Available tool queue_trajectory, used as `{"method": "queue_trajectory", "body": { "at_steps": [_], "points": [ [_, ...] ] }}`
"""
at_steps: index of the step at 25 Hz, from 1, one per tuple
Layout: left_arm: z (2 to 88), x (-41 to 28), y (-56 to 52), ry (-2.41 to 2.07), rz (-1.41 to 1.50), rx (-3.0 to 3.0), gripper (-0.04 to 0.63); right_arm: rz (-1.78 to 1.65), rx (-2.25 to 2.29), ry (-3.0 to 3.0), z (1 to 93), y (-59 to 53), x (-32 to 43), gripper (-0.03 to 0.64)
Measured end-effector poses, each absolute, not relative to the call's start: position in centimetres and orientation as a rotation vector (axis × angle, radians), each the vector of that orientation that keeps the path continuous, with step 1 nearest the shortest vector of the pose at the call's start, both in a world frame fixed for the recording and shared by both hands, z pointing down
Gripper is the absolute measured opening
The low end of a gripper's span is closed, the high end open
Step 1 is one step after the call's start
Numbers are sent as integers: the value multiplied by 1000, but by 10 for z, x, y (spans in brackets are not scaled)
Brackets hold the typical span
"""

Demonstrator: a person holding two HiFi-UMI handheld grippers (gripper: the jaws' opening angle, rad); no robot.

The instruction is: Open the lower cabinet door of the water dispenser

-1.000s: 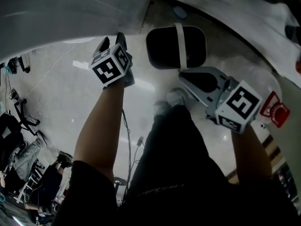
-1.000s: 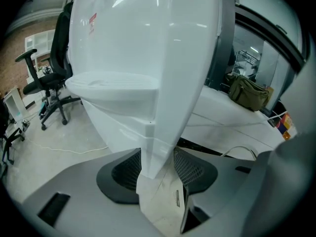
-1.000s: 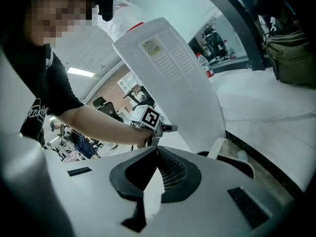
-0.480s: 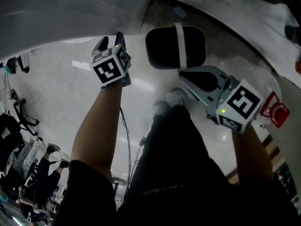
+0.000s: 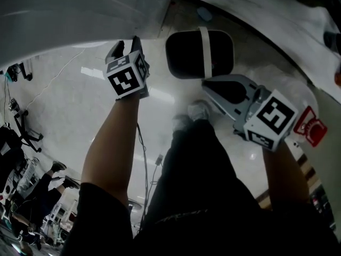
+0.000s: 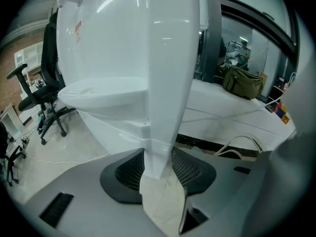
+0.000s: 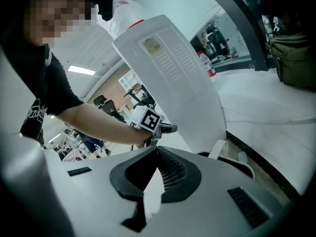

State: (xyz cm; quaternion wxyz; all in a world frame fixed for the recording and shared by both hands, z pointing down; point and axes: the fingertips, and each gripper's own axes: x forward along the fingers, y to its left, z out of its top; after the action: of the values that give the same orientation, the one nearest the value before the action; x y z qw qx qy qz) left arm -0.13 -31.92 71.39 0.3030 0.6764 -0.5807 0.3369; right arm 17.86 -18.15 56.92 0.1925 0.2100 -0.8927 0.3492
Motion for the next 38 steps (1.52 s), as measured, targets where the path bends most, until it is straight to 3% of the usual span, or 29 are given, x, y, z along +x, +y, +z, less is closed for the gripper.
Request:
{"method": "queue_trajectory", "body": {
  "at_steps": [24,26,38],
  "points": [
    [720,-17,-297,-1506,963,1795,153,967,551,-2499,566,-181,175,12],
    [719,-20,-290,-1490,1009,1802,110,966,540,-2500,565,-178,169,12],
    [719,-44,-259,-1486,1047,1770,95,931,436,-2503,564,-156,145,12]
  ]
}}
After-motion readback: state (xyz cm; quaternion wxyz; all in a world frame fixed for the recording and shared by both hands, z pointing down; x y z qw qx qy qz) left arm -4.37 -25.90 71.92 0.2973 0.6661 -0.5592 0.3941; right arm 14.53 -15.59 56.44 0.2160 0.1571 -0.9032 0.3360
